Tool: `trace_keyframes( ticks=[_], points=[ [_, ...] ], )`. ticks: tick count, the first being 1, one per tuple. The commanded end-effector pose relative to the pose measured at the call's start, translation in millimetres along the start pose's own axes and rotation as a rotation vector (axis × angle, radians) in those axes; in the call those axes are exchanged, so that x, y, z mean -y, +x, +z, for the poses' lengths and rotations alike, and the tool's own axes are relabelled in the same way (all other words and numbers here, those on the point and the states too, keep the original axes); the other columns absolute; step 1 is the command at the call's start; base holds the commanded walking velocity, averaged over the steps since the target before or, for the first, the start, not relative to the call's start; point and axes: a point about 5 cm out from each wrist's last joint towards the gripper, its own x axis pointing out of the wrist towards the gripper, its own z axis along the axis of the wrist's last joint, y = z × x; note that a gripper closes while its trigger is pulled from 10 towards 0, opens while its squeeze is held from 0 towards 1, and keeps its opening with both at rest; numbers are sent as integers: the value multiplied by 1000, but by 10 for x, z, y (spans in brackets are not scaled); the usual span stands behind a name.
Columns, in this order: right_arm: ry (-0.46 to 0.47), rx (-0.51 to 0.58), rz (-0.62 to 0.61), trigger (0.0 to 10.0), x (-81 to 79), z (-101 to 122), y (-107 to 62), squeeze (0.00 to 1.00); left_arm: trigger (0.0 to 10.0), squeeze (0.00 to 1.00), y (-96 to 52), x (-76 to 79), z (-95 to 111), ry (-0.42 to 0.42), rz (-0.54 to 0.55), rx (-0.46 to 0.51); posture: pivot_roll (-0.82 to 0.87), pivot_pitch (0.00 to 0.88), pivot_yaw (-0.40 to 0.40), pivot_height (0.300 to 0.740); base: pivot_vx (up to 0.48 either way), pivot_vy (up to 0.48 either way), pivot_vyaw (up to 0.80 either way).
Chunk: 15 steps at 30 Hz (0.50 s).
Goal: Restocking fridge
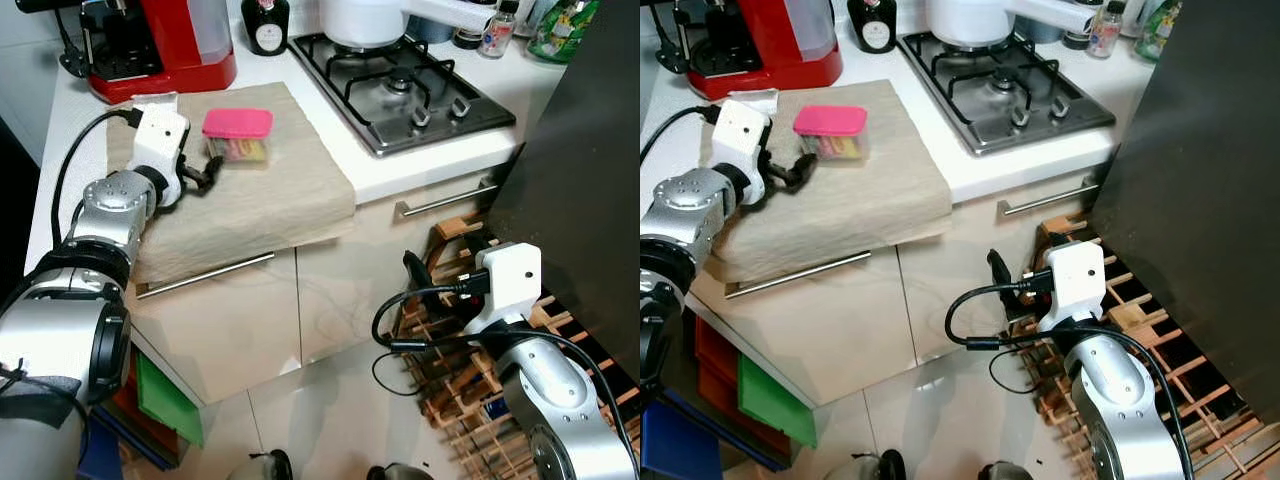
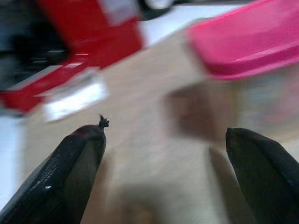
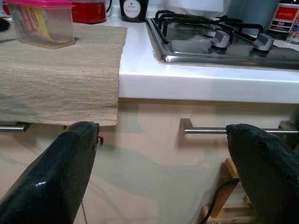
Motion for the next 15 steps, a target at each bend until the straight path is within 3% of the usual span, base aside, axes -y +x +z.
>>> trace_keyframes(
  ticks=[1,6,15],
  points=[
    [1,5,4,10000,-11,31,-16,0,10000,0,12,-73,103,30,43,18,-212,106,33,740,0,0,0],
    [0,-2,11,10000,-19,18,-4,0,10000,0,35,-45,111,79,141,7,-205,108,25,740,0,0,0],
    [-2,-1,-3,10000,-20,17,-23,0,10000,0,100,137,214,57,144,44,-216,108,42,740,0,0,0]
  ],
)
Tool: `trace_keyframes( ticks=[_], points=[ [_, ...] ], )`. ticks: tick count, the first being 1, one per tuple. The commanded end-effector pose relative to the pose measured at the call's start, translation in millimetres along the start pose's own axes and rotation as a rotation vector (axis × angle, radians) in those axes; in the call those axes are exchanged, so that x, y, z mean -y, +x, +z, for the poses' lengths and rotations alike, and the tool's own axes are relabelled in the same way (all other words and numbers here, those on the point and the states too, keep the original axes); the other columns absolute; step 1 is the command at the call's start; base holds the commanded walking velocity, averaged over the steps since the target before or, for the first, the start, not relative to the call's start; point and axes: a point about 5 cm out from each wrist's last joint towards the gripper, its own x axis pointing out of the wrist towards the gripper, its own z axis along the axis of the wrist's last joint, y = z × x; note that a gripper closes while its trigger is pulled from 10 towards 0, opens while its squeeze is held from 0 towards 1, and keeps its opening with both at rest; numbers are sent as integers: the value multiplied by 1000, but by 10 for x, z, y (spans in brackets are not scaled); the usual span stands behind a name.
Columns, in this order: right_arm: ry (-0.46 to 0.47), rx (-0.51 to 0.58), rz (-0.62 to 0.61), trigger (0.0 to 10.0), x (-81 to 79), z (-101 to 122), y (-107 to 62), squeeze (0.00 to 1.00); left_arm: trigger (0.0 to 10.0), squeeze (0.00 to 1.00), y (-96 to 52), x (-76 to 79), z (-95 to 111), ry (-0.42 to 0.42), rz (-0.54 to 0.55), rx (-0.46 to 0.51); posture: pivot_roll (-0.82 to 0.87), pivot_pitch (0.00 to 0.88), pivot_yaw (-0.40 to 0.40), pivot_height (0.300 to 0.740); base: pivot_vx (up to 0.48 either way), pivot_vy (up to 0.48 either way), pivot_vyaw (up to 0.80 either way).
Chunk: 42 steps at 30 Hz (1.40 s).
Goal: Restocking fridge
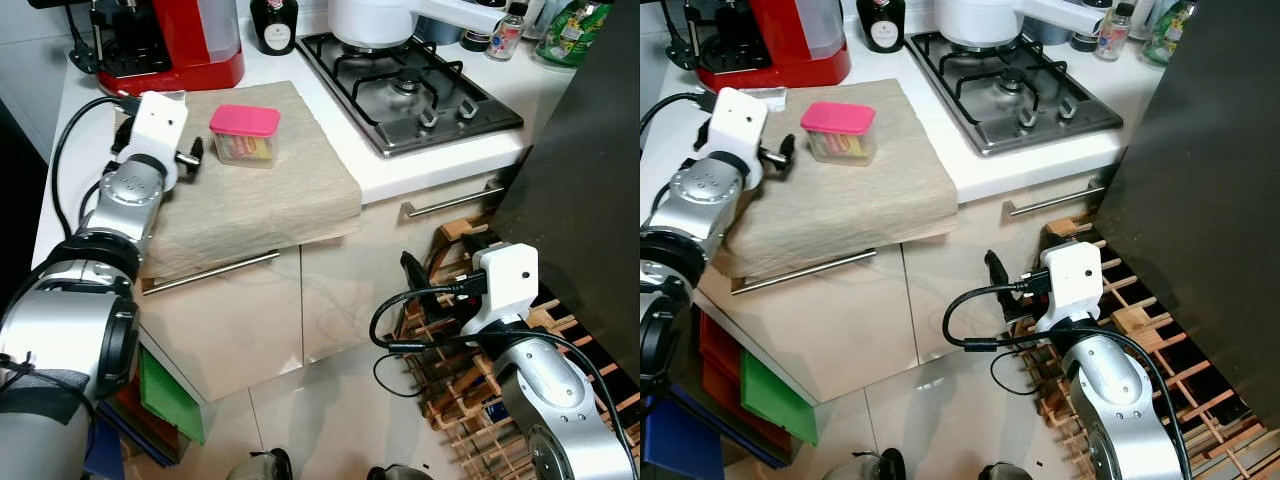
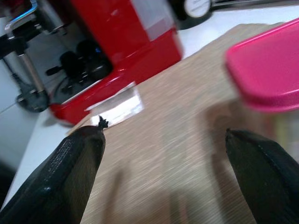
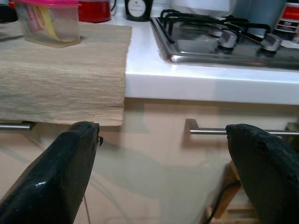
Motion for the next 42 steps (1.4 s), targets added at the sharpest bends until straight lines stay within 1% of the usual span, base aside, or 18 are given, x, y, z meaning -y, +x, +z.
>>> trace_keyframes(
  ticks=[1,6,8,11,13,17,18,19,20,23,25,29,31,35,38,39,42],
  points=[
    [-1,1,-13,10000,0,20,-32,0,10000,0,13,-14,54,-36,32,15,-216,109,42,740,0,0,0],
    [4,-3,-13,10000,-14,6,-46,0,10000,0,4,-16,32,-138,73,16,-209,111,37,740,0,0,0],
    [3,-7,-5,10000,-11,-1,-38,0,10000,0,4,-36,46,-175,108,22,-200,108,29,740,0,0,0],
    [0,-7,3,10000,-4,-3,-21,0,10000,0,11,-36,83,-193,132,27,-196,106,27,740,0,0,0],
    [-1,-5,9,10000,-4,-2,0,0,10000,0,27,-1,143,-213,135,38,-190,99,24,740,0,0,0],
    [1,-1,22,10000,-40,-6,30,0,10000,0,66,156,257,-242,116,42,-188,90,30,740,0,0,0],
    [3,-1,22,10000,-51,-12,30,0,10000,0,77,230,289,-263,109,38,-189,88,34,740,0,0,0],
    [3,-1,22,10000,-51,-12,30,0,10000,0,77,230,289,-263,109,38,-189,88,34,740,0,0,0],
    [5,0,21,10000,-61,-13,25,0,10000,0,85,332,310,-269,78,30,-194,89,38,740,0,0,0],
    [7,-1,18,10000,-65,-17,13,0,10000,0,88,432,319,-271,41,18,-200,92,42,740,0,0,0],
    [8,-2,16,10000,-64,-20,9,0,10000,0,89,462,320,-272,32,13,-202,94,43,740,0,0,0],
    [8,-4,8,10000,-58,-22,-4,0,10000,0,92,525,344,-249,-3,16,-214,100,44,740,0,0,0],
    [8,-5,7,10000,-56,-23,-6,0,10000,0,93,528,345,-240,-5,15,-214,100,44,740,0,0,0],
    [5,-7,4,10000,-53,-22,-13,0,10000,0,87,516,298,-198,4,-1,-224,106,46,740,0,0,0],
    [3,-7,1,10000,-48,-20,-17,0,10000,0,85,500,312,-174,10,22,-225,107,47,740,0,0,0],
    [6,-10,-3,10000,-43,-25,-24,0,10000,0,77,509,313,-138,-2,48,-215,111,42,740,0,0,0],
    [9,-13,-1,10000,-50,-34,-26,0,10000,0,70,518,296,-128,-17,56,-208,112,40,740,0,0,0]
  ],
)
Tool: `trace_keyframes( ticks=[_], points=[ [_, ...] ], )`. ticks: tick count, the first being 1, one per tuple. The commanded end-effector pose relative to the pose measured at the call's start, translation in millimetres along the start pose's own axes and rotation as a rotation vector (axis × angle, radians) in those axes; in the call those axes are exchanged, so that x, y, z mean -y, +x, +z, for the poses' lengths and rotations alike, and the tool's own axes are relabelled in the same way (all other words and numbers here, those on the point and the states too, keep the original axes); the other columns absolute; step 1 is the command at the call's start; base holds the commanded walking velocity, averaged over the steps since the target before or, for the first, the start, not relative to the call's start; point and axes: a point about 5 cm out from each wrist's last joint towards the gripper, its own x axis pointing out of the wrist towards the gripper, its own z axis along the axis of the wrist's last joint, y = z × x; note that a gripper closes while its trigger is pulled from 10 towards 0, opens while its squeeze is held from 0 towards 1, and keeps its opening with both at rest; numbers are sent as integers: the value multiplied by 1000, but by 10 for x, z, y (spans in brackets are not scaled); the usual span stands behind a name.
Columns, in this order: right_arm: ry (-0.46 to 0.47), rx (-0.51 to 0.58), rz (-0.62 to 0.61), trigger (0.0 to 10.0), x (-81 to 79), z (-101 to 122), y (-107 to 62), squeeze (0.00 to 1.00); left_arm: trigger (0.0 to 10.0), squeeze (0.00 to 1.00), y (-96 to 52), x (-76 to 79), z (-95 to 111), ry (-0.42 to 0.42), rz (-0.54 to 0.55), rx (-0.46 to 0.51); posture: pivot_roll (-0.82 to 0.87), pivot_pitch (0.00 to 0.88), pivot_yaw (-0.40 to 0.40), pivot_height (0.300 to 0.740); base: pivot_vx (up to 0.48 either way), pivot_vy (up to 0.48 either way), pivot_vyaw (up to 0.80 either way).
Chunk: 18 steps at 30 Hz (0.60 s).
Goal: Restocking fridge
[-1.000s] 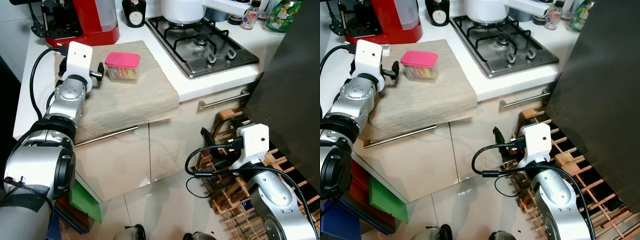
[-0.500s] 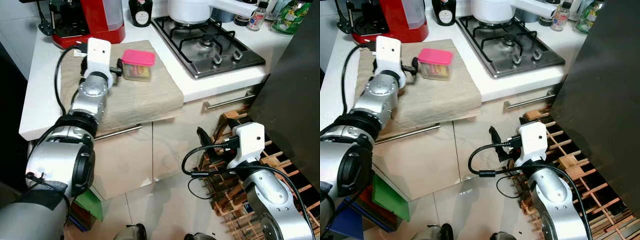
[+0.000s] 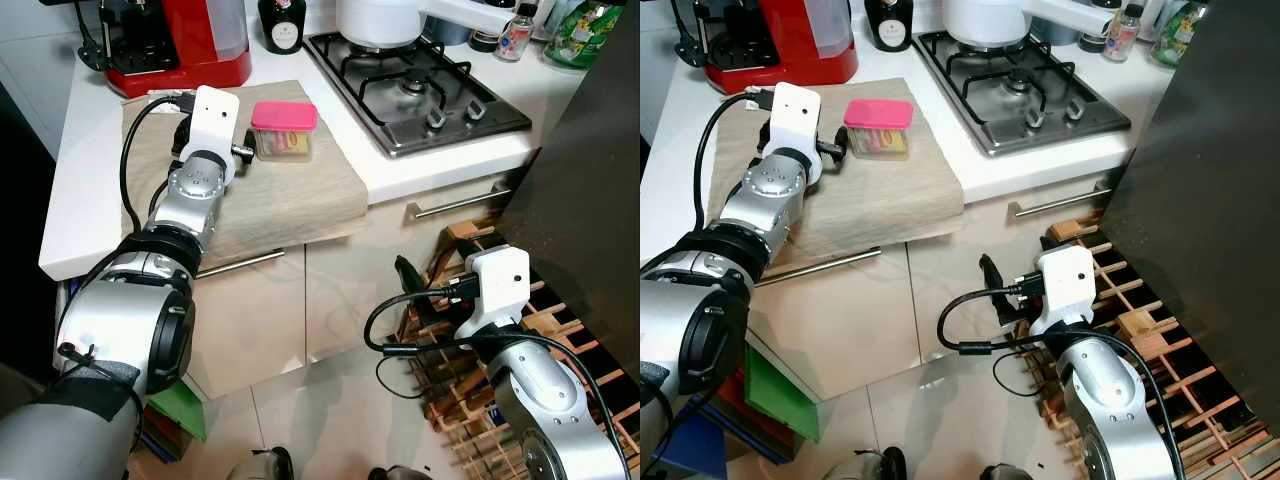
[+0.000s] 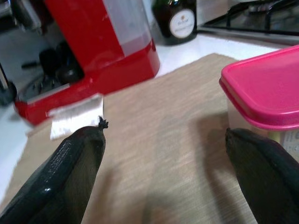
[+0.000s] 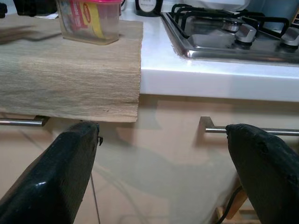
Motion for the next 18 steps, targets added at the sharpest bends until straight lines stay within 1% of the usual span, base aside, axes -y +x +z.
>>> trace_keyframes(
  ticks=[1,3,4,7,9,10,12,13,15,18],
  points=[
    [-1,1,-6,10000,-2,6,-23,0,10000,0,-11,1,-13,12,-26,19,-205,111,39,740,0,0,0],
    [0,0,-4,10000,-5,3,-19,0,10000,0,-14,11,-15,6,-35,23,-203,111,39,740,0,0,0],
    [1,2,-2,10000,-9,4,-6,0,10000,0,-20,69,4,-20,-78,47,-200,109,42,740,0,0,0],
    [2,5,-2,10000,-6,9,8,0,10000,0,-38,179,29,-42,-148,83,-195,108,43,740,0,0,0],
    [3,5,-3,10000,-2,4,13,0,10000,0,-83,330,4,-67,-244,106,-189,106,42,740,0,0,0],
    [3,5,-3,10000,-2,4,13,0,10000,0,-83,330,4,-67,-244,106,-189,106,42,740,0,0,0],
    [5,5,-3,10000,-5,-1,9,0,10000,0,-140,457,-35,-108,-327,119,-184,106,40,740,0,0,0],
    [5,5,-3,10000,-5,-1,9,0,10000,0,-140,457,-35,-108,-327,119,-184,106,40,740,0,0,0],
    [6,4,-1,10000,-5,-5,12,0,10000,0,-191,549,-50,-143,-389,130,-180,104,37,740,0,0,0],
    [4,6,5,10000,7,0,41,0,10000,0,-316,731,-6,-203,-495,170,-171,97,31,740,0,0,0]
  ],
)
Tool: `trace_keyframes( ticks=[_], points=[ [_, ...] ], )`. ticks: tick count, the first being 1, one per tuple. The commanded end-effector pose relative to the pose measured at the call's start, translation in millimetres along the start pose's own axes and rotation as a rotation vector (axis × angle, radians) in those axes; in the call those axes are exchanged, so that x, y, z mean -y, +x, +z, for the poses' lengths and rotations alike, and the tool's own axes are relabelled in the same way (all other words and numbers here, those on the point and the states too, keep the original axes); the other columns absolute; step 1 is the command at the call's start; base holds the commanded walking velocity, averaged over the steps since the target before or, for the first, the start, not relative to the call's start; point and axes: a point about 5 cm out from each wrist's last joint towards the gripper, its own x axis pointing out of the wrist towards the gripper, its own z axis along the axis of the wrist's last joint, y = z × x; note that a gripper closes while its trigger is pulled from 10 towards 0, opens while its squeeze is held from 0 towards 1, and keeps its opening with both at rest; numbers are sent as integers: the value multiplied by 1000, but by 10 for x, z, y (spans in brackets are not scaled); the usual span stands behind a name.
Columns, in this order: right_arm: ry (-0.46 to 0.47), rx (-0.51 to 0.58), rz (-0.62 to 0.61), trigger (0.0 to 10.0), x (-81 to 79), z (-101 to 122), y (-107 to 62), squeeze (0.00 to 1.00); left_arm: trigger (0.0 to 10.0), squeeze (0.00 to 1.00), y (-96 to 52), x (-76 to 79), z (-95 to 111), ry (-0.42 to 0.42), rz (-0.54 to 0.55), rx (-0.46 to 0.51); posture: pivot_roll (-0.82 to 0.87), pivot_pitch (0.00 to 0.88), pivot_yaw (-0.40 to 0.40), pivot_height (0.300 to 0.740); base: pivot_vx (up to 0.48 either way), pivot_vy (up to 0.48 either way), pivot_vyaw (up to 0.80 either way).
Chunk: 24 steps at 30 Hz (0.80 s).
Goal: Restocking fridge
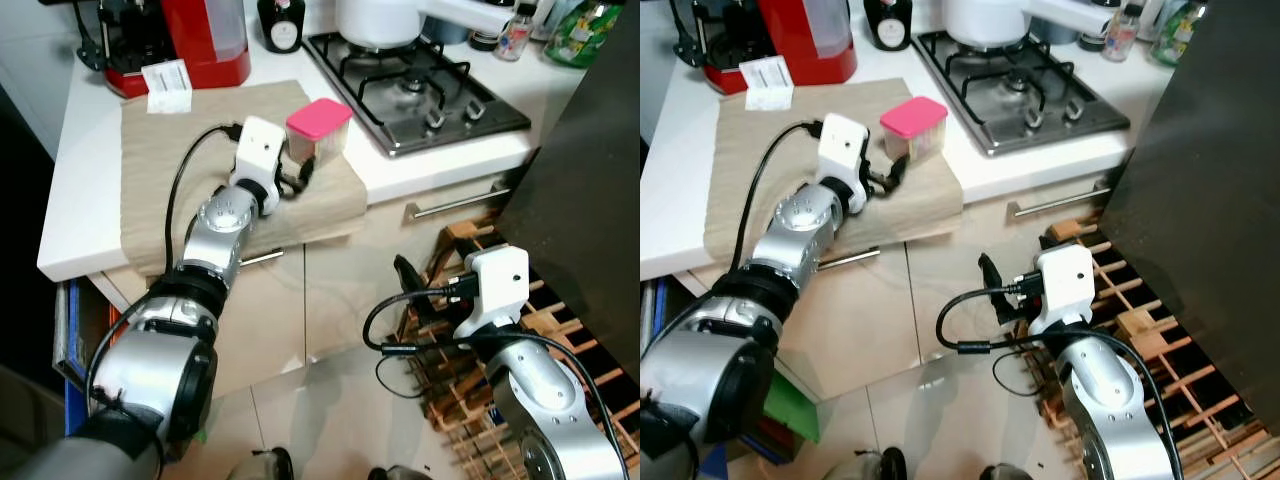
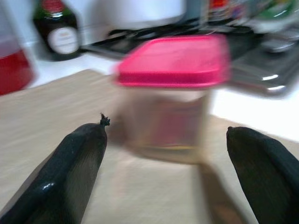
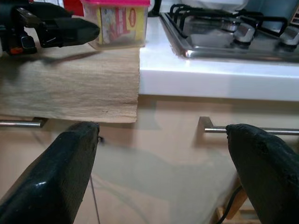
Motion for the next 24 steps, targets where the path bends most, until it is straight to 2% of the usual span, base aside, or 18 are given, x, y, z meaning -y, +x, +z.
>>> trace_keyframes(
  ticks=[1,4,5,7,11,14,20,24],
  points=[
    [-1,5,1,10000,9,3,15,0,10000,0,11,72,80,-6,-48,27,-171,97,31,740,0,0,0],
    [-4,8,5,10000,11,8,29,0,10000,0,-13,138,93,-51,-50,37,-170,91,33,740,0,0,0],
    [-5,9,5,10000,12,9,31,0,10000,0,-35,166,113,-91,-32,49,-170,91,33,740,0,0,0],
    [-4,10,2,10000,12,8,31,0,10000,0,-68,159,129,-102,26,63,-171,90,36,740,0,0,0],
    [-1,11,0,10000,3,1,28,0,10000,0,-148,31,128,-52,142,71,-169,89,36,740,0,0,0],
    [0,10,3,10000,-5,-6,30,0,10000,0,-184,-74,85,-16,195,39,-167,88,35,740,0,0,0],
    [0,11,4,10000,-2,-5,32,0,10000,0,-191,-146,50,-3,213,3,-168,92,35,740,0,0,0],
    [4,12,8,10000,-16,-1,27,0,10000,0,-110,-159,0,-17,192,-29,-173,96,36,740,0,0,0]
  ],
)
